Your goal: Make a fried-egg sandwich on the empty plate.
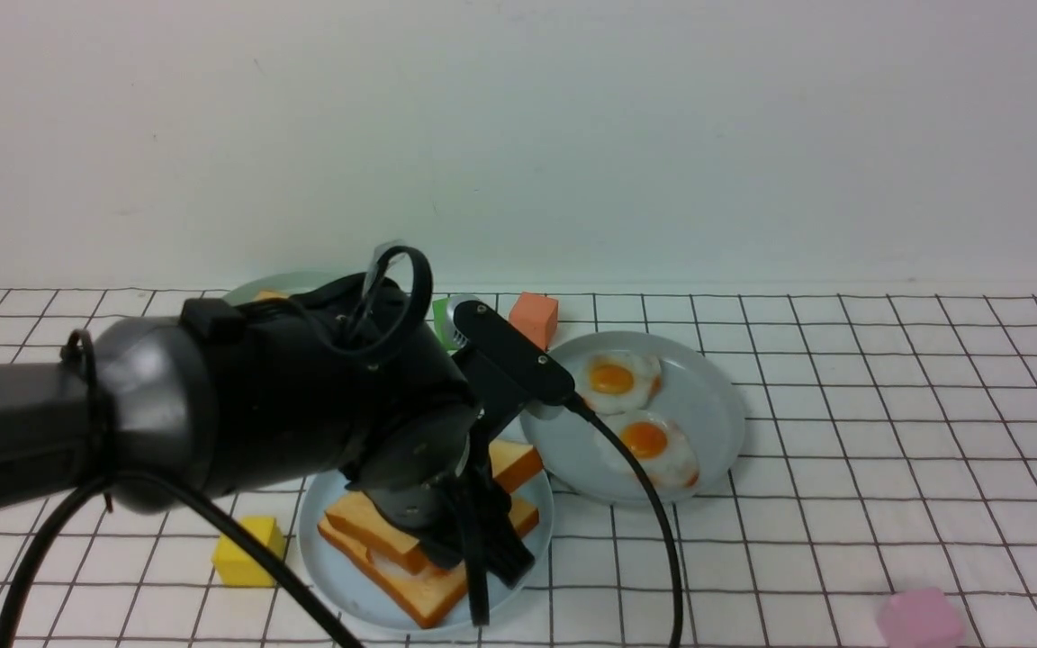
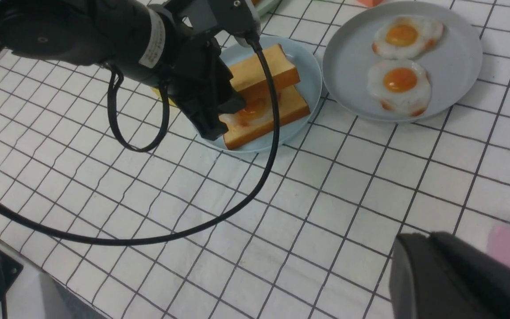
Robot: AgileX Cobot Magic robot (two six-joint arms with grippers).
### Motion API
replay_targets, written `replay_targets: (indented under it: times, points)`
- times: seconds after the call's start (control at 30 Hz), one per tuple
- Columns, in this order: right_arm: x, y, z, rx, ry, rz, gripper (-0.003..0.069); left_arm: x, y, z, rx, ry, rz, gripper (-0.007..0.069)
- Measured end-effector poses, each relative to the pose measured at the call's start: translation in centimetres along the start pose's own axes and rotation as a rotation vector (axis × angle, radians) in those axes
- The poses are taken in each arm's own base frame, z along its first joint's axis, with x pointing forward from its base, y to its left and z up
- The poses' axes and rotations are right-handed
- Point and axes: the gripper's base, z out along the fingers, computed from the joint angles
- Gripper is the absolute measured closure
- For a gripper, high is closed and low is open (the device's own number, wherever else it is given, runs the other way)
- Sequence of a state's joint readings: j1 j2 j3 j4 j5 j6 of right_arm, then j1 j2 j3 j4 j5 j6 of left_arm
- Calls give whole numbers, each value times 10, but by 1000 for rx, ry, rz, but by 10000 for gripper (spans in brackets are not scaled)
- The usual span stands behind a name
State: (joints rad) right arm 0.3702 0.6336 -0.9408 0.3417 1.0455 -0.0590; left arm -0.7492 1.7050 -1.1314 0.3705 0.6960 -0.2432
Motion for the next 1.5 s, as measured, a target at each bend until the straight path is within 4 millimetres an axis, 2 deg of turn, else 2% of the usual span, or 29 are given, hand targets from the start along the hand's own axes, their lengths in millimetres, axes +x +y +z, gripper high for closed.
replay_targets:
  times: [0.33,0.47,0.57,0.67,0.7,0.73,0.8,0.83,0.87,0.93,1.07,1.13,1.27,1.33,1.5]
  points:
    - [2,1,0,-8,17,4,599,2,0,0,5,17,-10,250]
    - [2,1,0,-9,18,-7,598,2,-1,-8,28,1,-59,315]
    - [2,1,0,-7,19,-15,596,1,6,-52,69,-111,-138,484]
    - [2,0,0,2,22,-22,596,6,16,-107,103,-263,-199,627]
    - [2,-1,0,10,25,-26,596,9,18,-119,113,-300,-212,638]
    - [3,-2,0,18,32,-27,595,17,23,-143,128,-380,-232,638]
    - [5,-4,-1,40,52,-28,595,41,28,-178,157,-520,-254,638]
    - [6,-4,-2,49,62,-29,595,49,29,-186,164,-555,-260,638]
    - [8,-5,-3,61,69,-28,595,66,30,-198,178,-622,-272,638]
    - [12,-6,-9,80,74,-24,595,94,30,-208,192,-703,-283,638]
    - [26,-8,-28,152,60,3,595,149,24,-205,239,-841,-325,638]
    - [36,-9,-41,190,36,23,597,175,18,-192,267,-908,-355,638]
    - [52,-9,-64,236,-52,69,650,204,9,-165,305,-997,-393,638]
    - [59,-8,-74,237,-104,89,664,212,7,-157,318,-1031,-406,638]
    - [76,-8,-88,243,-185,97,665,219,3,-144,324,-1030,-411,638]
